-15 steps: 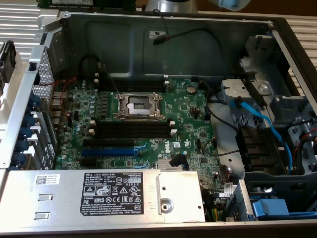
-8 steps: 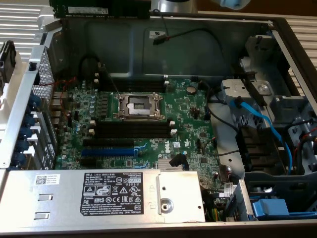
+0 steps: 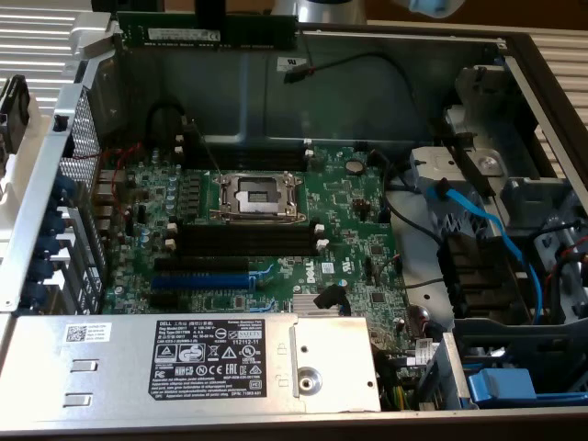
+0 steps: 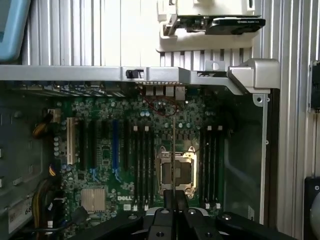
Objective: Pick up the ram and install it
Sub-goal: 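Pick up the ram and move it above insertion slot, then insert the ram into the slot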
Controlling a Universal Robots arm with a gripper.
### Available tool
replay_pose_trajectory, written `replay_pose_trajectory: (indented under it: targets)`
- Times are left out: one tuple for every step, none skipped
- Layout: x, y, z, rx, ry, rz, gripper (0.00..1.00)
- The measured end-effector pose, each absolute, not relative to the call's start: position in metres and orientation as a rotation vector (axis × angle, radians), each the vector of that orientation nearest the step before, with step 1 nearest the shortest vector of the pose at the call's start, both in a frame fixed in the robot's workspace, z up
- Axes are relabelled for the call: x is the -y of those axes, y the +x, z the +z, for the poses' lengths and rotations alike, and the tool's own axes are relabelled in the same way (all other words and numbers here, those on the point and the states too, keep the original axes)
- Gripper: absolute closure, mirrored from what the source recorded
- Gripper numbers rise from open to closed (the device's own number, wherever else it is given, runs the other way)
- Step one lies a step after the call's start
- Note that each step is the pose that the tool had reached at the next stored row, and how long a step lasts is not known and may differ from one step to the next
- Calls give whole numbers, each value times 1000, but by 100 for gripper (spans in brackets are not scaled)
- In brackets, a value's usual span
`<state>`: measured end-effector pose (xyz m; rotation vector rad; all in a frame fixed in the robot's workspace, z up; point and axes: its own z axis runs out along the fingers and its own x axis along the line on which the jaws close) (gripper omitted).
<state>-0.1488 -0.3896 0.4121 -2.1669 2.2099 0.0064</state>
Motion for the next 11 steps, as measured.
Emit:
replay_pose_trajectory:
  targets:
    - [390,-147,410,-2214,-2160,4,88]
    - [390,-145,408,-2218,-2154,1,88]
    - [390,-144,406,-2221,-2150,1,88]
    - [390,-143,405,-2224,-2146,0,88]
    - [390,-141,402,-2229,-2139,0,88]
    - [391,-140,400,-2233,-2133,0,88]
    - [391,-140,400,-2233,-2133,0,88]
    - [391,-140,400,-2233,-2133,1,88]
    - [391,-140,400,-2233,-2133,1,88]
    - [391,-140,400,-2233,-2133,1,88]
    - [391,-140,400,-2233,-2133,1,88]
